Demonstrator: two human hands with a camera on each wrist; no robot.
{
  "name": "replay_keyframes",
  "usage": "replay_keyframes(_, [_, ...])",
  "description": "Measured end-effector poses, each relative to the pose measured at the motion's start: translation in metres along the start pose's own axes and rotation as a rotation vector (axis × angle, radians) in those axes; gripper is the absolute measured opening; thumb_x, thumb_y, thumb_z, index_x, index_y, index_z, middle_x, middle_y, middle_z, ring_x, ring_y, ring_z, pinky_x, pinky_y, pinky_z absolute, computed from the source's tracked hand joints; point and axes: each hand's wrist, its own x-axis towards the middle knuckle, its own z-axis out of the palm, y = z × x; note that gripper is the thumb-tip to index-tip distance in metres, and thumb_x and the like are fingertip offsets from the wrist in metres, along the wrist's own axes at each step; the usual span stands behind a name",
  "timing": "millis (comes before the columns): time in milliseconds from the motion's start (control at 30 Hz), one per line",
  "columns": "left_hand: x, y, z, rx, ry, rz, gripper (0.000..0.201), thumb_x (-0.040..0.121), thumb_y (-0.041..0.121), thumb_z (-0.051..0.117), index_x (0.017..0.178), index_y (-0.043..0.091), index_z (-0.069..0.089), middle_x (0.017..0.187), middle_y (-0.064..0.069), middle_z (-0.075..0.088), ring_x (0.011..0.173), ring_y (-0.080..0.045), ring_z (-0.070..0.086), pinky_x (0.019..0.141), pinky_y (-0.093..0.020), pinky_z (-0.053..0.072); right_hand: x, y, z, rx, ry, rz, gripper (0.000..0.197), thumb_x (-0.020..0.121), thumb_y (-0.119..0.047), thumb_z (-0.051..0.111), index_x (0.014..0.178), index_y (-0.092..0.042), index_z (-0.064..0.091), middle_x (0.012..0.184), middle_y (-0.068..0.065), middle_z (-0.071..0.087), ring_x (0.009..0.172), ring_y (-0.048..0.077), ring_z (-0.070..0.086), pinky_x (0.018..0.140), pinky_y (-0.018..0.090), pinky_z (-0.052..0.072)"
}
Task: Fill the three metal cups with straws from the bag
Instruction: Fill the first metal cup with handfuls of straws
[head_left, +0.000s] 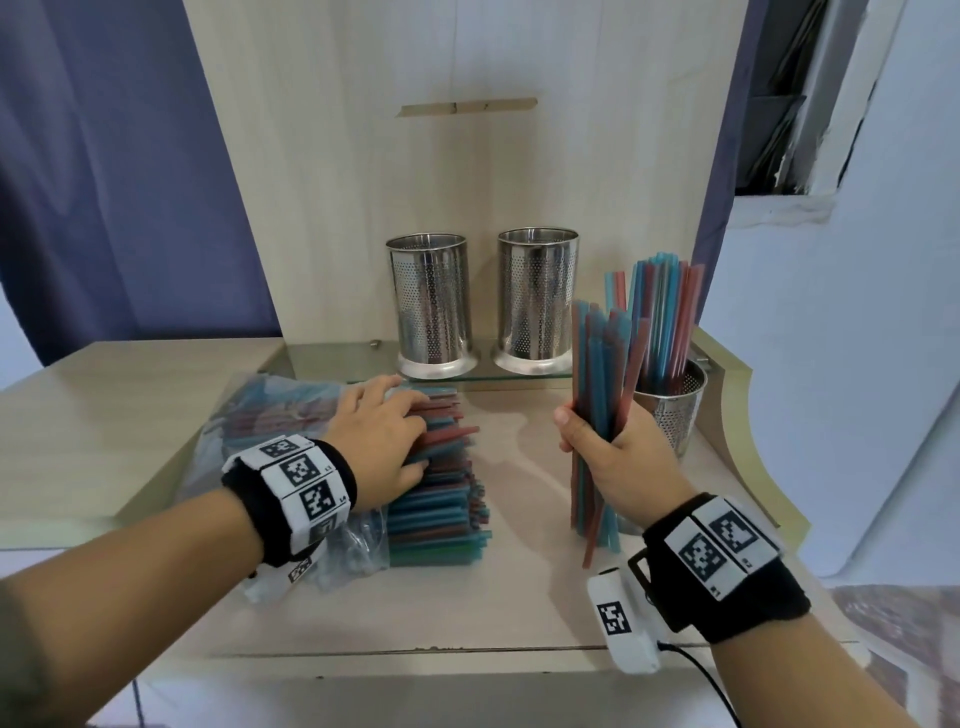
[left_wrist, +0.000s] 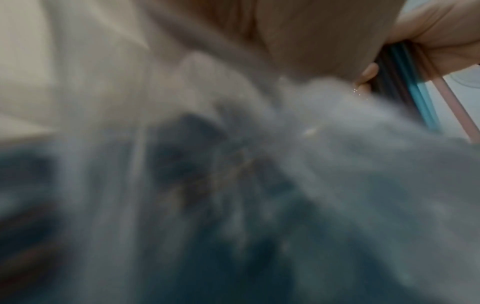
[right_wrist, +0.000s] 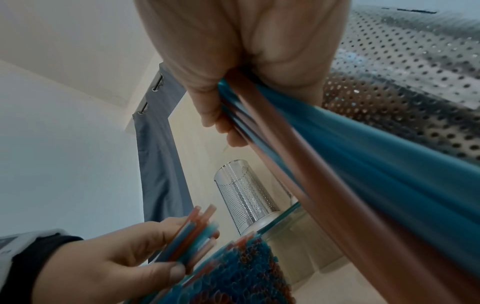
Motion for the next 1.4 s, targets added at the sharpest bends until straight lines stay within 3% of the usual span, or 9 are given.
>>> replay_keyframes(233, [0.015, 0.008, -0.012, -0.217, 0.148, 0.128, 0.048, 0.087, 0.051, 0.035, 0.122, 0.021, 0.051, 0.133, 0.008, 0.045, 0.122, -0.016, 0.029, 0.102, -0.037, 0.024, 0.002, 0.004, -0.001, 0.030, 0.027, 0.020, 0.011, 0.091, -0.029, 0.064, 0.090, -0.018, 0.060, 0.075, -0.003, 0.064, 0.071, 0.008, 0.065, 0.067, 0.018, 0.048])
replay_keyframes(367, [0.027, 0.014, -0.032, -0.415, 0.187, 0.171, 0.015, 0.098, 0.036, 0.047, 0.100, 0.022, 0.044, 0.088, 0.003, 0.056, 0.078, -0.016, 0.050, 0.071, -0.030, 0.038, 0.003, 0.005, -0.002, 0.046, 0.031, 0.015, 0.011, 0.091, -0.029, 0.064, 0.091, -0.019, 0.060, 0.075, -0.003, 0.064, 0.071, 0.008, 0.065, 0.068, 0.019, 0.049])
replay_keyframes(467, [0.038, 0.015, -0.042, -0.548, 0.102, 0.203, 0.017, 0.098, 0.035, 0.049, 0.097, 0.022, 0.039, 0.077, 0.003, 0.057, 0.064, -0.013, 0.054, 0.057, -0.024, 0.038, 0.005, 0.007, -0.002, 0.058, 0.030, 0.015, 0.011, 0.090, -0.029, 0.064, 0.091, -0.019, 0.060, 0.074, -0.003, 0.063, 0.072, 0.010, 0.065, 0.072, 0.024, 0.052])
replay_keyframes(700, [0.060, 0.035, -0.070, -0.731, 0.174, 0.253, 0.025, 0.097, 0.034, 0.052, 0.116, 0.019, 0.050, 0.088, 0.009, 0.057, 0.073, -0.004, 0.056, 0.067, -0.023, 0.048, 0.004, 0.012, -0.005, 0.049, 0.044, -0.009, 0.011, 0.090, -0.030, 0.065, 0.090, -0.019, 0.061, 0.074, -0.003, 0.065, 0.070, 0.008, 0.065, 0.070, 0.024, 0.050])
replay_keyframes(833, [0.064, 0.037, -0.106, -0.908, 0.287, 0.273, 0.004, 0.098, 0.027, 0.050, 0.098, 0.030, 0.047, 0.080, 0.006, 0.055, 0.067, -0.008, 0.057, 0.068, -0.028, 0.055, 0.005, 0.013, -0.006, 0.066, 0.042, 0.002, 0.012, 0.089, -0.031, 0.066, 0.090, -0.019, 0.062, 0.073, -0.004, 0.064, 0.074, 0.013, 0.066, 0.074, 0.032, 0.055])
replay_keyframes(1033, [0.056, 0.032, -0.138, -1.201, 0.462, 0.277, 0.012, 0.099, 0.028, 0.046, 0.089, 0.023, 0.042, 0.068, 0.003, 0.049, 0.061, -0.009, 0.053, 0.065, -0.026, 0.050, 0.005, 0.006, -0.009, 0.099, -0.051, -0.001, 0.019, 0.081, -0.034, 0.072, 0.091, -0.019, 0.064, 0.077, -0.004, 0.065, 0.079, 0.018, 0.067, 0.078, 0.034, 0.056])
replay_keyframes(1200, [0.042, 0.058, -0.137, -1.383, 0.536, 0.310, 0.024, 0.089, 0.041, 0.047, 0.091, 0.017, 0.048, 0.078, 0.003, 0.053, 0.073, -0.012, 0.058, 0.076, -0.033, 0.055, 0.003, -0.010, -0.019, 0.187, -0.101, -0.048, 0.041, 0.065, -0.041, 0.074, 0.099, -0.021, 0.065, 0.069, -0.010, 0.064, 0.070, 0.003, 0.063, 0.070, 0.016, 0.048])
replay_keyframes(1300, [0.038, 0.087, -0.121, -1.417, 0.543, 0.232, 0.032, 0.089, 0.050, 0.045, 0.100, 0.021, 0.054, 0.098, 0.004, 0.062, 0.100, -0.014, 0.062, 0.096, -0.043, 0.050, 0.002, -0.026, -0.023, 0.289, -0.122, -0.111, 0.034, 0.063, -0.028, 0.075, 0.092, -0.015, 0.065, 0.066, -0.017, 0.068, 0.068, -0.005, 0.064, 0.067, 0.011, 0.048])
replay_keyframes(1400, [0.034, 0.111, -0.111, -1.528, 0.554, 0.181, 0.024, 0.100, 0.034, 0.040, 0.111, 0.016, 0.052, 0.101, 0.006, 0.063, 0.104, -0.009, 0.063, 0.099, -0.033, 0.050, 0.001, -0.034, -0.028, 0.281, -0.150, -0.161, 0.046, 0.063, -0.025, 0.079, 0.101, -0.004, 0.067, 0.083, -0.008, 0.075, 0.083, 0.003, 0.070, 0.071, 0.014, 0.052])
